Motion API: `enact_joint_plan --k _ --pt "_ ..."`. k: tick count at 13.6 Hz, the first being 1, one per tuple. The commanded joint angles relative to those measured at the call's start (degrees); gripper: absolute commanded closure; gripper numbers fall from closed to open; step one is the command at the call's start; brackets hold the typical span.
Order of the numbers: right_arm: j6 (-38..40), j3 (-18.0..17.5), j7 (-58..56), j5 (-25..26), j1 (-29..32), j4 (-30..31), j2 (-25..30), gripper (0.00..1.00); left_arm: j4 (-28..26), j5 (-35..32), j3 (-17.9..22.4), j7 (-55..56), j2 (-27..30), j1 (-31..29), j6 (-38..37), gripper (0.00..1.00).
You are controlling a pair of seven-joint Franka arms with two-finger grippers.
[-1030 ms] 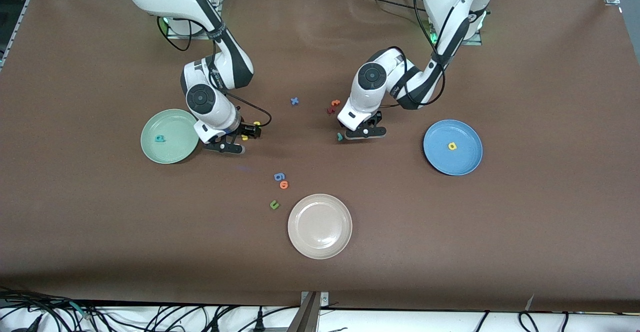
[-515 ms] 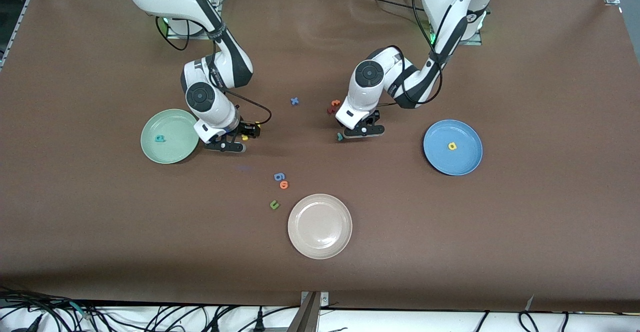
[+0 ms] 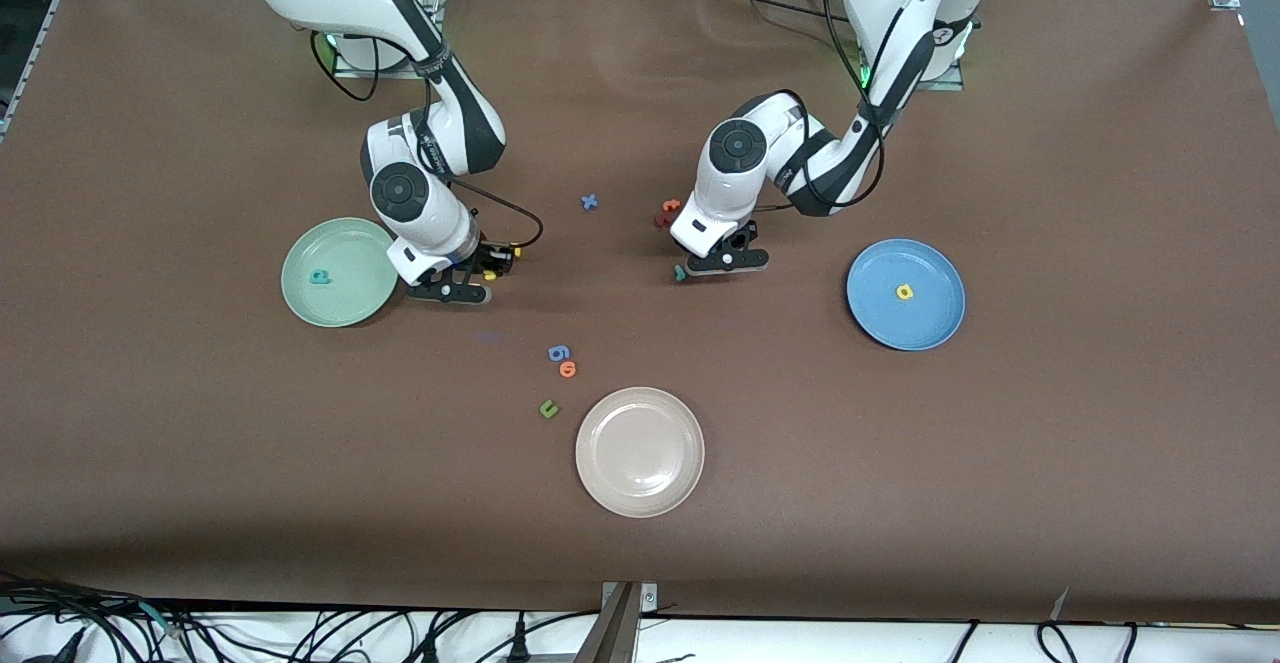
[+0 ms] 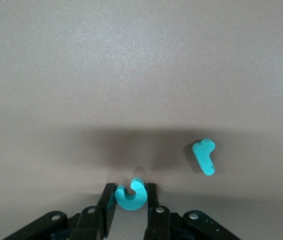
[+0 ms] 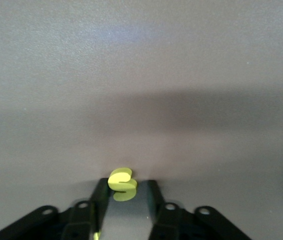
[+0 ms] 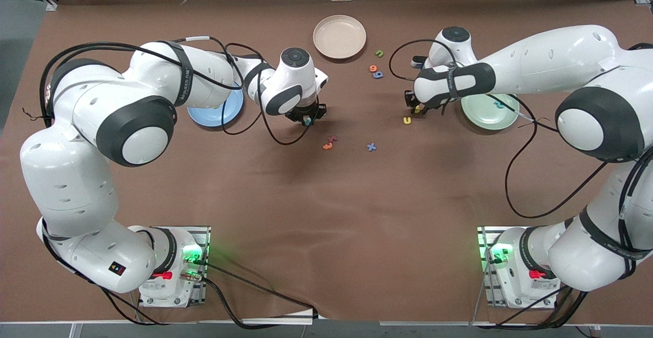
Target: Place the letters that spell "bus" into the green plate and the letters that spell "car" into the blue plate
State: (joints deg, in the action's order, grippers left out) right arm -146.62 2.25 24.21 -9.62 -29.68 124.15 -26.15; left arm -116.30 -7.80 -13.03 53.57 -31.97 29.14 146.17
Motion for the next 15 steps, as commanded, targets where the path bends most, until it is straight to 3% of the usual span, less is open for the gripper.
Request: enact_joint_plan --k 1,4,6,8,12,15 --pt "-0.77 0.12 -0.92 -0.22 -0.29 1.1 -0.13 0.88 0.81 -2.05 0.37 1.63 -0.72 0.83 -0.45 0.78" --pt "2.46 0.38 -1.01 -0.22 -0.29 0.57 1.53 0.97 0.81 -2.05 0.37 1.45 -0.64 0.83 -0.54 0.83" --pt "7.11 1.78 -1.45 -0.13 -0.2 -0.3 3.82 0.97 0.81 -3.35 0.54 -0.21 -0.29 0.56 -1.32 0.83" --pt "13.52 5.2 -4.51 -0.04 -0.12 -1.8 6.8 0.97 1.07 -7.22 0.54 -3.45 1.81 -1.36 -6.14 0.83" --pt "26.89 13.46 -10.92 -0.04 -0.11 -4.79 11.64 0.97 0.2 -7.58 0.19 -17.94 7.17 -7.77 -12.48 0.83" --pt "30.25 19.88 -15.94 0.04 -0.11 -4.71 11.83 0.96 -3.57 -7.32 0.02 -29.54 11.74 -13.22 -14.07 0.83"
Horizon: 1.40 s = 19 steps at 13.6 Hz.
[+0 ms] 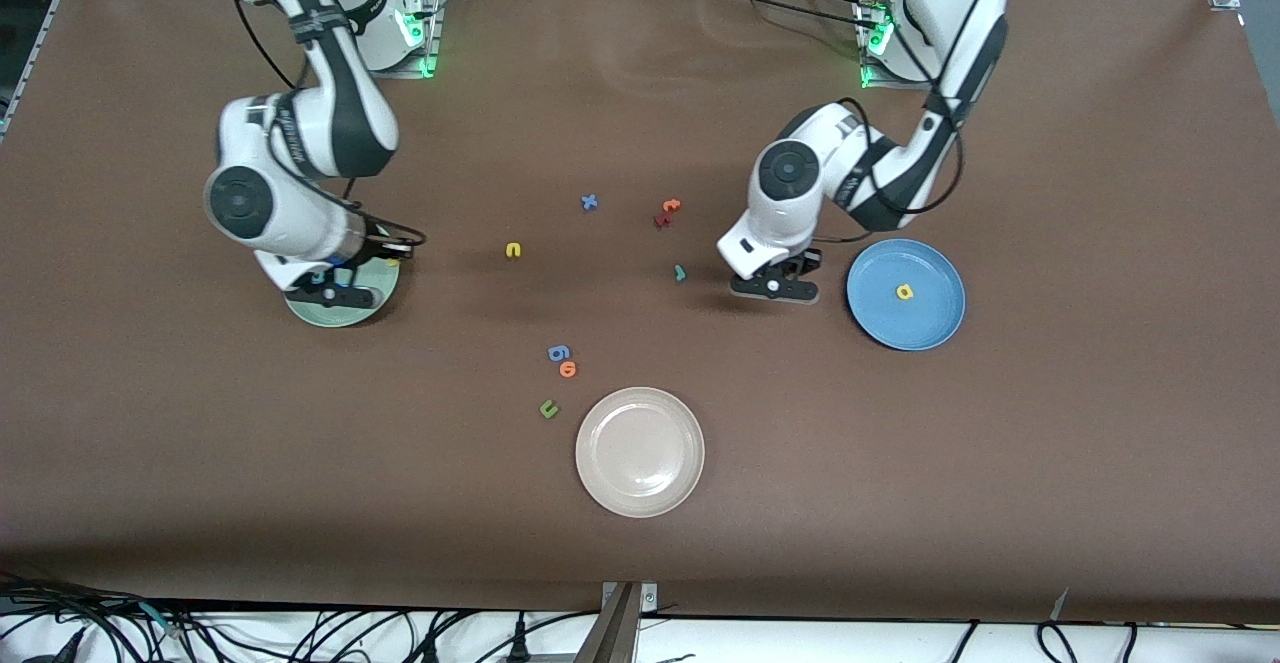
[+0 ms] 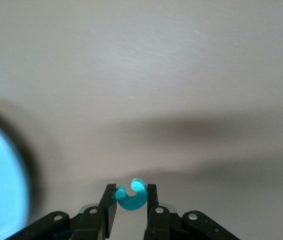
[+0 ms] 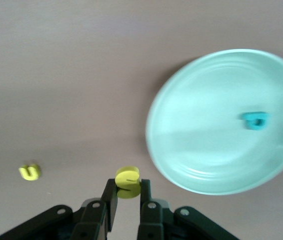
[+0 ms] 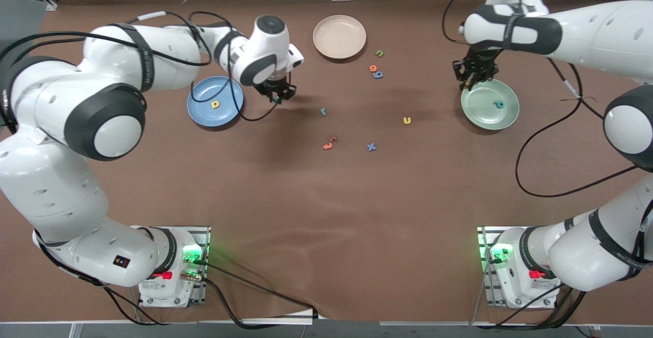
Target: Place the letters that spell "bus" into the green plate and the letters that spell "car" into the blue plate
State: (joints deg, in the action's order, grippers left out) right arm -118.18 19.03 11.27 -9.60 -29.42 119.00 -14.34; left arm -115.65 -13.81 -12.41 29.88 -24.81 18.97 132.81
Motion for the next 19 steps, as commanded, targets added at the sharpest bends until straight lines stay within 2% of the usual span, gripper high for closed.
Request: enact_joint_plan --k 1,4,9,10,11,12,13,14,17,19 --pt "1.81 4.77 -5.09 0.02 -0.29 0.53 -0.69 0.96 -5.45 -1.13 -0.6 -9.54 5.9 -5.23 -0.71 0.83" --pt "1.55 7.24 -8.01 0.02 0.15 0.88 -4.2 0.95 -7.74 -0.69 -0.69 -19.48 8.63 -11.48 -0.63 0.83" --pt "-3.01 7.25 -8.8 -0.15 0.32 3.16 -8.51 0.93 -9.41 -0.69 -0.69 -28.64 9.78 -17.91 -0.01 0.83" --pt "-3.46 7.25 -9.59 -0.15 0.24 3.16 -9.21 0.92 -9.41 -0.61 -0.69 -28.65 9.61 -18.0 0.34 0.78" --pt "-3.72 7.25 -10.03 -0.15 0.32 3.16 -9.57 0.87 -9.24 -0.6 -0.69 -28.56 9.26 -17.91 0.34 0.6" --pt "-3.73 7.25 -10.03 -0.15 0.32 3.08 -9.66 0.58 -8.89 -0.52 -0.69 -28.04 8.56 -17.83 0.25 0.24" --pt "-3.73 7.25 -10.03 -0.15 0.32 3.16 -9.66 0.14 -8.54 0.96 -0.69 -27.95 8.29 -17.91 0.25 0.0" --pt "-3.73 7.33 -10.03 -0.15 0.32 3.08 -9.57 0.04 -8.36 3.5 -0.6 -28.29 8.29 -17.83 0.17 0.0" --pt "-2.5 7.16 -8.73 -0.15 0.06 2.73 -8.17 0.02 -7.14 5.02 -0.77 -27.07 7.85 -16.6 0.08 0.0" --pt "-0.57 6.11 -5.31 -0.33 -0.47 2.46 -6.15 0.02 -5.64 11.93 -2.87 -21.04 6.01 -13.71 -0.01 0.0"
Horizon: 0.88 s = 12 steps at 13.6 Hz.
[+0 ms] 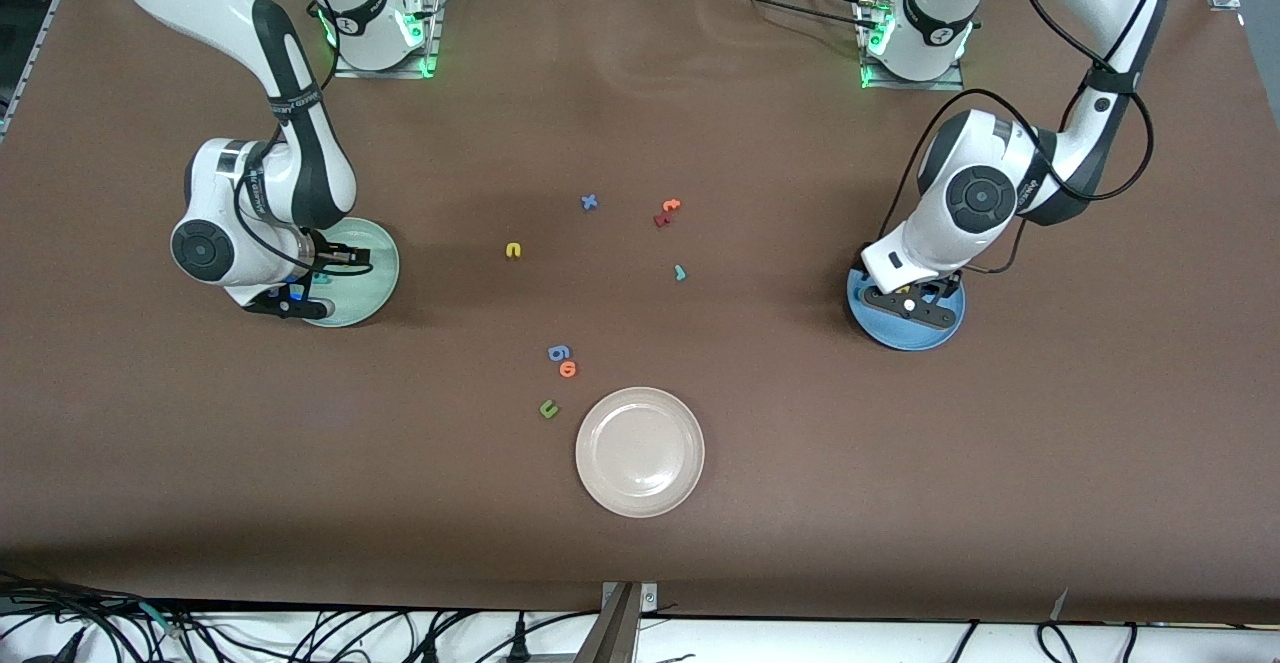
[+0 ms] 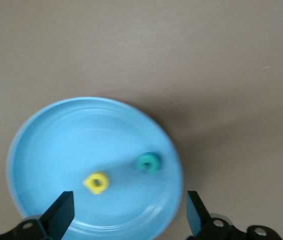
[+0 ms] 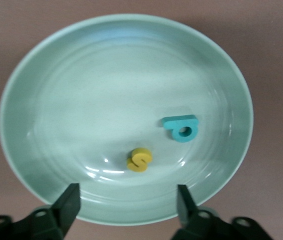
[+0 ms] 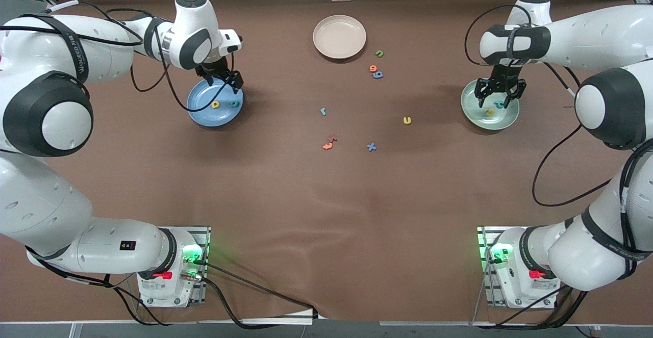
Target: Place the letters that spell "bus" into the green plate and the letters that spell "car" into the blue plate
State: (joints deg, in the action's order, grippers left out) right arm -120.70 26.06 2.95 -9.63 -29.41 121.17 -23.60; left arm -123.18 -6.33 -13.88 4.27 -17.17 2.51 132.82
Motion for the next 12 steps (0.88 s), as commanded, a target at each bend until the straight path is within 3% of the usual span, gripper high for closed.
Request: enact_joint_plan --k 1,5,10,12 --pt "2.05 -2.49 4.94 -0.3 -0.56 0.3 3.99 0.02 2.76 5.79 -1.67 9.31 -2.68 5.46 -0.02 0.0" --pt "1.96 -8.28 15.21 -0.56 -0.82 0.3 5.66 0.02 9.6 5.8 -1.68 31.64 -8.04 16.28 -0.02 0.0" --pt "-3.91 -20.5 22.35 -0.56 -0.82 0.56 5.85 0.03 19.1 5.02 -1.42 46.25 -17.26 23.5 0.51 0.0" --pt "-7.34 -23.33 22.36 -0.48 -0.82 0.73 4.97 0.03 20.61 5.1 -1.41 47.23 -19.65 23.94 3.13 0.0"
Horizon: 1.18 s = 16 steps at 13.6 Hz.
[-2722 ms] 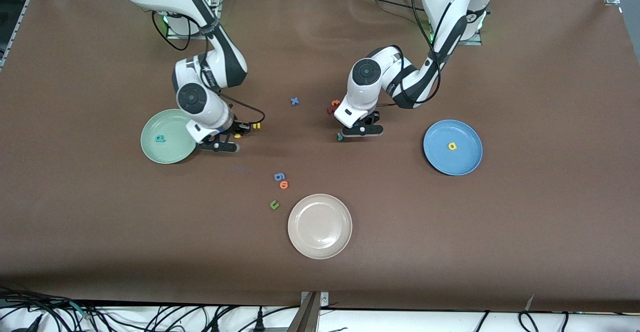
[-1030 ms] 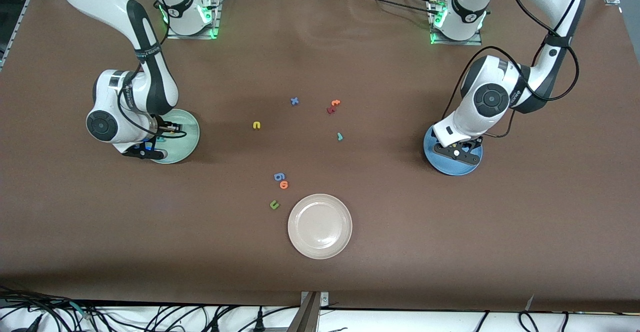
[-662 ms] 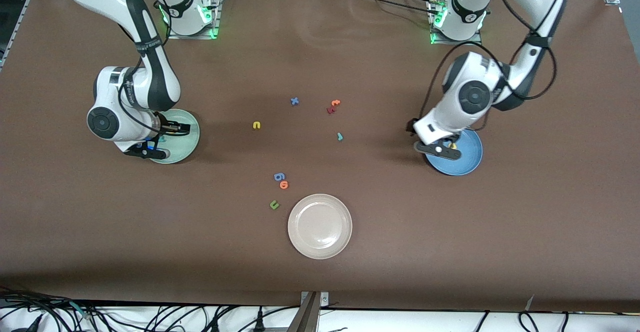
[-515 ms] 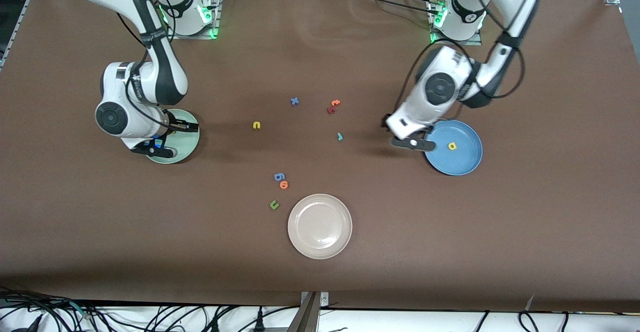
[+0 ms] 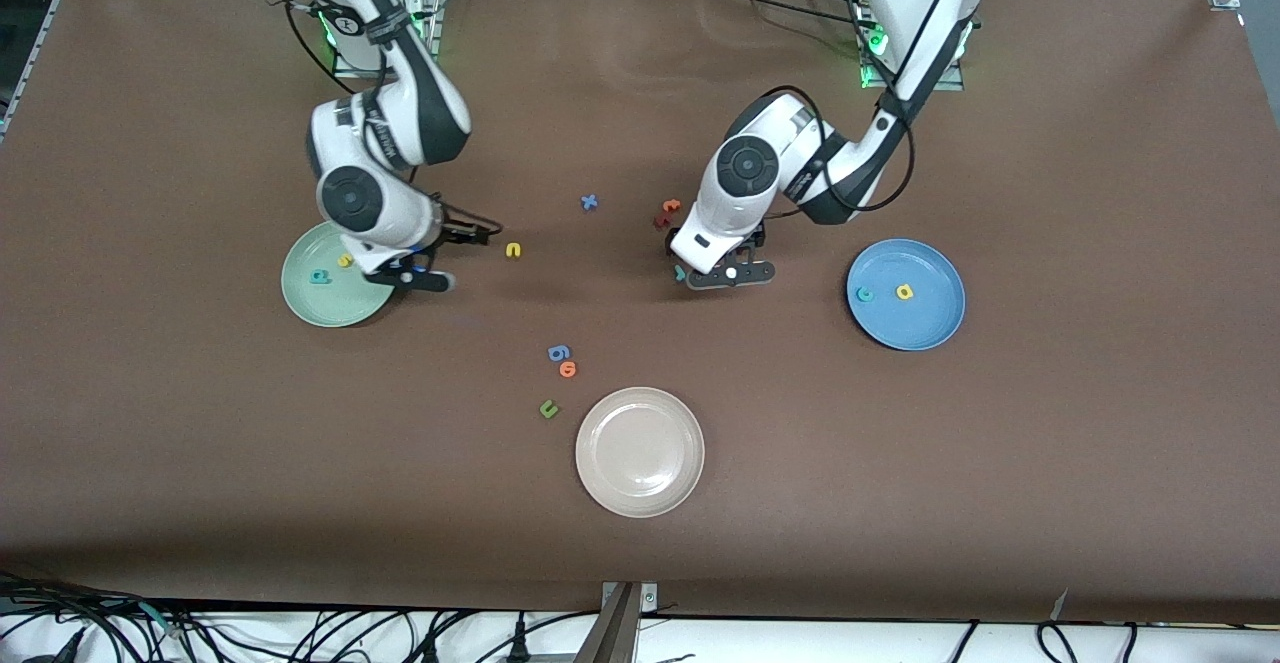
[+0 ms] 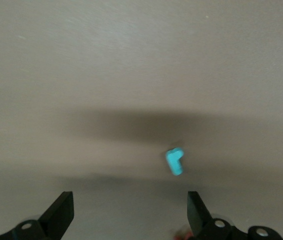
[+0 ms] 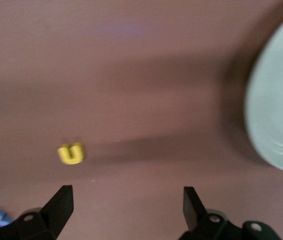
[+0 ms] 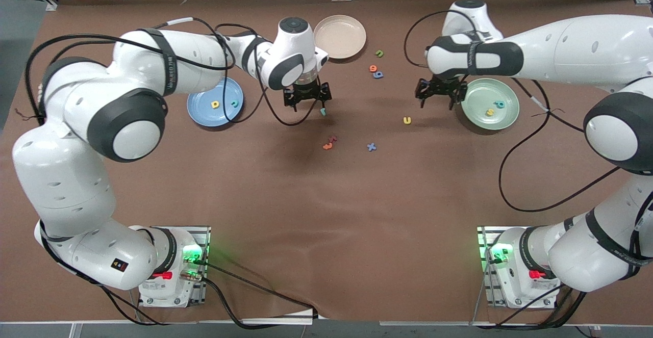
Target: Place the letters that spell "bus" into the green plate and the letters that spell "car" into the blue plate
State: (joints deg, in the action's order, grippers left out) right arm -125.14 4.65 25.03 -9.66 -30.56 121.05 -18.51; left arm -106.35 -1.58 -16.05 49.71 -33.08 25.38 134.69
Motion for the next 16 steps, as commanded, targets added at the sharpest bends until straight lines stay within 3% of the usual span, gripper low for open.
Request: enact_joint_plan --k 1,3,7,10,12,14,16 --pt "-4.22 -2.62 0.2 -0.36 0.24 0.94 -0.56 0.04 4.22 0.27 0.84 2.84 -4.27 1.68 1.45 0.0" --pt "-7.2 -3.42 0.29 -0.19 -1.07 1.37 -1.79 0.11 5.89 0.18 0.93 5.04 -5.42 2.39 1.45 0.0" --pt "-16.52 -3.42 0.29 -0.19 -3.97 3.39 -4.43 0.11 5.89 -0.43 1.11 5.84 -6.3 3.09 2.59 0.05" --pt "-17.15 -3.33 0.37 -0.27 -4.06 4.1 -5.66 0.11 5.8 -3.67 1.2 9.16 -6.74 4.15 2.68 0.16" --pt "-17.15 -3.42 0.55 -0.27 -4.06 4.63 -5.66 0.13 5.89 -5.27 1.11 10.58 -6.83 4.23 2.68 0.19" --pt "-18.29 -3.42 0.55 -0.27 -4.15 4.63 -5.84 0.22 5.89 -5.27 1.11 10.67 -7.0 4.32 3.11 0.23" --pt "-21.01 -3.33 0.46 -0.19 -4.41 4.8 -6.37 0.22 5.8 -5.27 1.11 10.93 -7.09 4.23 4.17 0.26"
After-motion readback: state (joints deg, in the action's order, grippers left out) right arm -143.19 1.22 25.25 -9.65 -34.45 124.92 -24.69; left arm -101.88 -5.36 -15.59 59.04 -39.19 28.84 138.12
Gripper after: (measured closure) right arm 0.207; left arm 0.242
